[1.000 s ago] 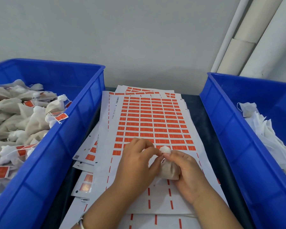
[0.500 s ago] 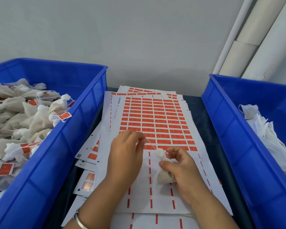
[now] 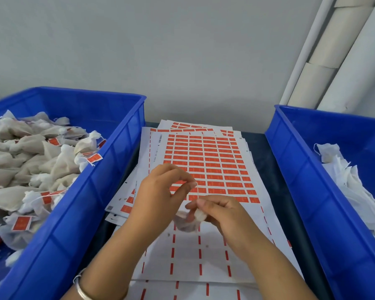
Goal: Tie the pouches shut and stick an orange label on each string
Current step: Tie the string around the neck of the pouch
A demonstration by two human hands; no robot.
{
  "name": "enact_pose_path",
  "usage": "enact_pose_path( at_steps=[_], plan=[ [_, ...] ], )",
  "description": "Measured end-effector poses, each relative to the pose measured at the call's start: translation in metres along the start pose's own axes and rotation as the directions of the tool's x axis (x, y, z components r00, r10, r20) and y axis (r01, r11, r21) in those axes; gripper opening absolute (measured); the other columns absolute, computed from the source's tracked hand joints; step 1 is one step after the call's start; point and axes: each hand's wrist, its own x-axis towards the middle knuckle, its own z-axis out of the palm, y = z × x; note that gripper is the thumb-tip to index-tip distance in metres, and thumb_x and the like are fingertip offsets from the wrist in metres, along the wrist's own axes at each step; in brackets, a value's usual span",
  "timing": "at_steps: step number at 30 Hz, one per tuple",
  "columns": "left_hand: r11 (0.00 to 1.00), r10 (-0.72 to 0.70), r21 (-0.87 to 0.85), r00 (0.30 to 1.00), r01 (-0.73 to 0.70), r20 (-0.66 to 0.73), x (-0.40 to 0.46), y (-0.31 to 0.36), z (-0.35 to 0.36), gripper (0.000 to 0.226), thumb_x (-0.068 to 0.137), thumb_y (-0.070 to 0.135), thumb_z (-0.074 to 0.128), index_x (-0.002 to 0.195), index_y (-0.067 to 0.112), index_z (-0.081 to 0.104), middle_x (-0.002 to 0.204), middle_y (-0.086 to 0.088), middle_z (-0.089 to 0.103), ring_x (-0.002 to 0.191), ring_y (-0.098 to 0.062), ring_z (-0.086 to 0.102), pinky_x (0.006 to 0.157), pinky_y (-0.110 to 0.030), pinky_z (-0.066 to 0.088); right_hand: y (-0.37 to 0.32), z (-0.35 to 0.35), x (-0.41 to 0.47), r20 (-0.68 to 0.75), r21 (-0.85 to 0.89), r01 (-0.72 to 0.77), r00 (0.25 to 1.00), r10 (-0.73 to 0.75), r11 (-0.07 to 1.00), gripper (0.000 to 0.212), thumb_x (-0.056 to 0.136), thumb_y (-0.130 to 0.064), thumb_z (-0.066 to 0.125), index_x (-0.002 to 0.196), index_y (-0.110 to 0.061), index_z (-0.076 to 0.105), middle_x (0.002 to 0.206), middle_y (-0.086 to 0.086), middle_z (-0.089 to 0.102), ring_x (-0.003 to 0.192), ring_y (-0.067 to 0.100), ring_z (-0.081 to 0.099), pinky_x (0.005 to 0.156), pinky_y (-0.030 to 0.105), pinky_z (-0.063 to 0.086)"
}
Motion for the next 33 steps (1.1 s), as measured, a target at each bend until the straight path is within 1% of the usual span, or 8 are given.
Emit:
enact_pose_path(
  at_steps=[3, 5, 8, 13, 17, 20, 27, 33],
  plan=[
    [0.99, -0.134, -0.035, 0.991, 0.134, 0.002, 0.007, -0.011, -0.005, 0.023, 0.082, 0.028, 0.067, 0.076, 0.046, 0.055, 0.084, 0.027, 0.057, 0.083, 0.008, 0.056, 0.069, -0.006, 0.043, -0.003, 0.007, 0.009, -0.06, 0.078, 0.009, 0.998, -0.004, 0.997, 0.028, 0.093, -0.026, 0.058, 0.075, -0.035, 0.077, 0.074, -0.007, 0.073, 0.085, 0.007, 0.068, 0.087, 0.026, 0.049],
    [0.952, -0.305, -0.021, 0.95, 0.307, 0.073, 0.009, -0.027, -0.002, 0.016, 0.085, 0.028, 0.065, 0.093, 0.041, 0.06, 0.099, 0.018, 0.063, 0.084, 0.001, 0.059, 0.075, -0.013, 0.047, -0.001, 0.012, 0.015, -0.093, 0.1, -0.016, 0.995, 0.025, 0.995, 0.02, 0.09, -0.027, 0.063, 0.077, -0.03, 0.077, 0.07, -0.005, 0.072, 0.077, 0.007, 0.069, 0.077, 0.024, 0.047],
    [0.9, -0.435, 0.129, 0.878, 0.417, 0.201, 0.003, -0.046, 0.009, 0.037, 0.086, 0.035, 0.064, 0.121, 0.034, 0.055, 0.123, 0.012, 0.058, 0.098, -0.004, 0.058, 0.079, -0.02, 0.047, 0.011, 0.019, 0.021, -0.176, 0.109, -0.057, 0.982, 0.076, 0.992, 0.012, 0.088, -0.033, 0.064, 0.085, -0.028, 0.074, 0.07, -0.008, 0.072, 0.071, 0.005, 0.068, 0.066, 0.019, 0.046],
    [0.895, -0.398, 0.333, 0.87, 0.297, 0.293, -0.011, -0.054, 0.024, 0.051, 0.083, 0.054, 0.058, 0.128, 0.034, 0.047, 0.126, 0.014, 0.053, 0.096, -0.002, 0.053, 0.067, -0.012, 0.038, 0.027, 0.019, 0.025, -0.228, 0.272, -0.108, 0.958, 0.173, 0.956, 0.009, 0.085, -0.031, 0.068, 0.084, -0.029, 0.077, 0.071, -0.002, 0.072, 0.065, 0.012, 0.067, 0.064, 0.026, 0.051],
    [0.876, -0.367, 0.437, 0.87, 0.205, 0.329, -0.013, -0.061, 0.027, 0.064, 0.085, 0.058, 0.051, 0.142, 0.032, 0.034, 0.149, 0.014, 0.032, 0.13, -0.009, 0.04, 0.094, -0.023, 0.038, 0.034, 0.016, 0.027, -0.214, 0.346, -0.114, 0.957, 0.197, 0.931, 0.01, 0.085, -0.03, 0.069, 0.081, -0.032, 0.078, 0.069, 0.0, 0.071, 0.064, 0.014, 0.064, 0.065, 0.029, 0.05],
    [0.867, -0.359, 0.473, 0.857, 0.159, 0.37, -0.013, -0.062, 0.026, 0.064, 0.086, 0.059, 0.048, 0.143, 0.034, 0.032, 0.153, 0.014, 0.021, 0.138, -0.01, 0.027, 0.107, -0.032, 0.032, 0.037, 0.015, 0.028, -0.215, 0.339, -0.119, 0.956, 0.2, 0.933, 0.009, 0.082, -0.033, 0.07, 0.082, -0.03, 0.078, 0.069, -0.001, 0.071, 0.061, 0.012, 0.064, 0.063, 0.028, 0.05],
    [0.885, -0.322, 0.438, 0.889, 0.16, 0.325, -0.015, -0.068, 0.029, 0.054, 0.088, 0.055, 0.049, 0.137, 0.033, 0.044, 0.148, 0.014, 0.033, 0.136, -0.01, 0.032, 0.104, -0.029, 0.032, 0.043, 0.016, 0.031, -0.232, 0.348, -0.099, 0.954, 0.188, 0.932, 0.009, 0.083, -0.033, 0.069, 0.081, -0.035, 0.078, 0.094, -0.017, 0.073, 0.089, 0.012, 0.067, 0.071, 0.026, 0.054],
    [0.918, -0.231, 0.374, 0.946, 0.134, 0.227, -0.024, -0.071, 0.033, 0.038, 0.089, 0.049, 0.052, 0.123, 0.034, 0.059, 0.131, 0.014, 0.056, 0.123, -0.007, 0.049, 0.091, -0.018, 0.031, 0.045, 0.016, 0.032, -0.244, 0.342, -0.084, 0.954, 0.175, 0.936, 0.015, 0.081, -0.035, 0.069, 0.094, -0.03, 0.075, 0.109, -0.012, 0.07, 0.1, 0.016, 0.064, 0.082, 0.031, 0.055]
  ],
)
